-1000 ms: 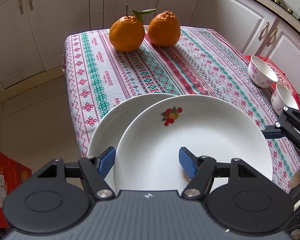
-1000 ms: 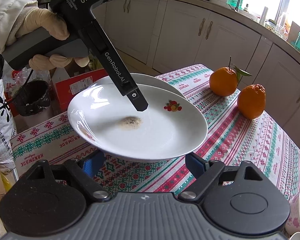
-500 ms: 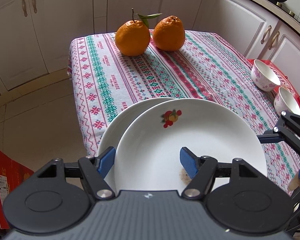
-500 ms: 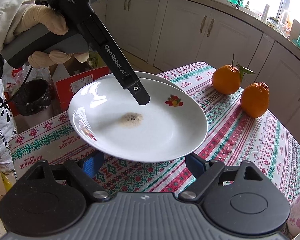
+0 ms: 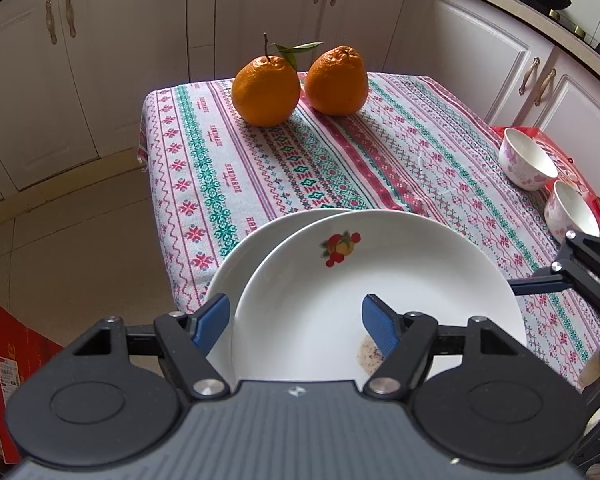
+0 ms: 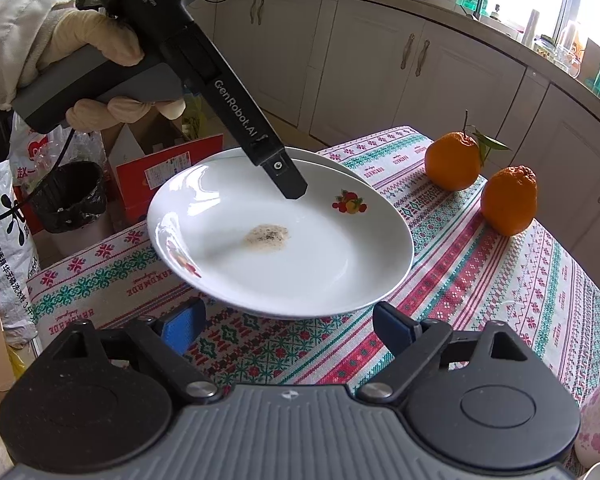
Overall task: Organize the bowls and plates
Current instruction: 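Lower the stained plate onto the plate stack and open the left tool, then reach the right tool to a white flowered bowl and grasp its rim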
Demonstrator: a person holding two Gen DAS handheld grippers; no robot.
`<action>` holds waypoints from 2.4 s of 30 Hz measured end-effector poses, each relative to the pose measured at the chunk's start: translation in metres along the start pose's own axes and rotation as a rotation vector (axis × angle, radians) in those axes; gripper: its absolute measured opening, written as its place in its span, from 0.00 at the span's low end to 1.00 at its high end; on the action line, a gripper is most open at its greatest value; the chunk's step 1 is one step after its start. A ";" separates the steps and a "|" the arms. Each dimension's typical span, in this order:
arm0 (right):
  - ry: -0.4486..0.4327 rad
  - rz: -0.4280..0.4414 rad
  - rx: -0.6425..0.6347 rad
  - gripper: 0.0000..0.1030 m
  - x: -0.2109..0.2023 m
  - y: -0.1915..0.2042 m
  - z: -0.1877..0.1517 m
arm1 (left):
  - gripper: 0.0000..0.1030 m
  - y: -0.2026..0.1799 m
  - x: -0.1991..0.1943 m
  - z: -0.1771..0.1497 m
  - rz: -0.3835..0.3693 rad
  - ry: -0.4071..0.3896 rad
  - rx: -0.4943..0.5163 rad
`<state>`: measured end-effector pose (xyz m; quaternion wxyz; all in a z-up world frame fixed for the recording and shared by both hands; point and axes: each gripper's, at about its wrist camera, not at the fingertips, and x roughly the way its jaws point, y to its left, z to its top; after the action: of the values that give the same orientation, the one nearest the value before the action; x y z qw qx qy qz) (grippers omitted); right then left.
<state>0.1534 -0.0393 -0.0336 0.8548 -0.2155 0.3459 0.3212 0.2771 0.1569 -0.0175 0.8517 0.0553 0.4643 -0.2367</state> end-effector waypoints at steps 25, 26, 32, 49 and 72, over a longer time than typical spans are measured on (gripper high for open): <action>-0.019 0.020 -0.007 0.94 0.008 -0.006 0.004 | 0.78 0.001 0.005 0.001 0.002 0.007 0.009; -0.014 0.021 0.001 0.94 0.009 -0.007 0.003 | 0.78 0.001 0.005 0.001 0.004 0.006 0.008; -0.014 -0.002 0.039 1.00 -0.003 -0.012 -0.008 | 0.80 -0.002 0.003 0.000 0.033 -0.004 0.023; -0.104 -0.177 0.226 1.00 -0.091 -0.039 -0.054 | 0.91 -0.104 -0.035 -0.020 0.060 -0.258 0.218; -0.111 -0.425 0.558 1.00 -0.198 -0.091 -0.196 | 0.91 -0.320 0.011 -0.086 -0.166 -0.336 0.497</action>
<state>0.0187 -0.2981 -0.0071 0.9459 -0.0231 0.3210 0.0406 0.0715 -0.1020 -0.0349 0.8546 0.1837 0.2477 -0.4178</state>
